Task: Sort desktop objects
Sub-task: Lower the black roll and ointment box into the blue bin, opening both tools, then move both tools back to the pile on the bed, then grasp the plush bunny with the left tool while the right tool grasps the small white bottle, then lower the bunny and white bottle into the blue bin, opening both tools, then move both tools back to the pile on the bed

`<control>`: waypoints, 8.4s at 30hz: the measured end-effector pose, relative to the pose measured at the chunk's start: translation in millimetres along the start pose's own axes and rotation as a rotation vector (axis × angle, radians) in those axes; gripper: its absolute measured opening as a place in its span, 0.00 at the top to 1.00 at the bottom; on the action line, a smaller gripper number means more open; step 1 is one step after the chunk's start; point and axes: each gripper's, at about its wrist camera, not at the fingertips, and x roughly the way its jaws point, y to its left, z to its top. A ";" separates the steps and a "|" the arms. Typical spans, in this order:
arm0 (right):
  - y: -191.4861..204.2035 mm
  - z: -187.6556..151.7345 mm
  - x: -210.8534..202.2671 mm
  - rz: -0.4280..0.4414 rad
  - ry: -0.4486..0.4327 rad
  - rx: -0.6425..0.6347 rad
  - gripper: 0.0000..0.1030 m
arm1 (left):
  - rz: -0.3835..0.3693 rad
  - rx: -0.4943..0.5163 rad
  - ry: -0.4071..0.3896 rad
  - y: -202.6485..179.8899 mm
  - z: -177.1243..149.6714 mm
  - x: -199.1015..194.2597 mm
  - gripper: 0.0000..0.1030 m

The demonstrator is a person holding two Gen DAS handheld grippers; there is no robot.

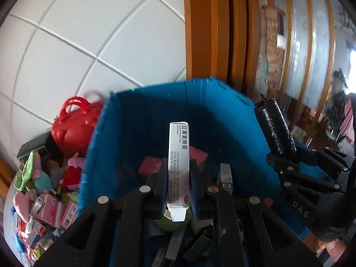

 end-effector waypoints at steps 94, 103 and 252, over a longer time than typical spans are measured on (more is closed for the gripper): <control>320.0 -20.4 -42.0 0.535 -0.207 -0.077 0.00 | 0.429 -0.430 0.061 358.5 -232.6 -129.5 0.14; 369.1 -65.6 46.6 0.456 -0.006 -0.066 0.00 | 0.449 -0.491 0.215 424.6 -302.2 -83.2 0.14; -3.9 -28.0 -17.2 -0.098 -0.030 0.193 0.00 | 0.073 -0.104 -0.159 81.9 -63.2 -82.2 0.24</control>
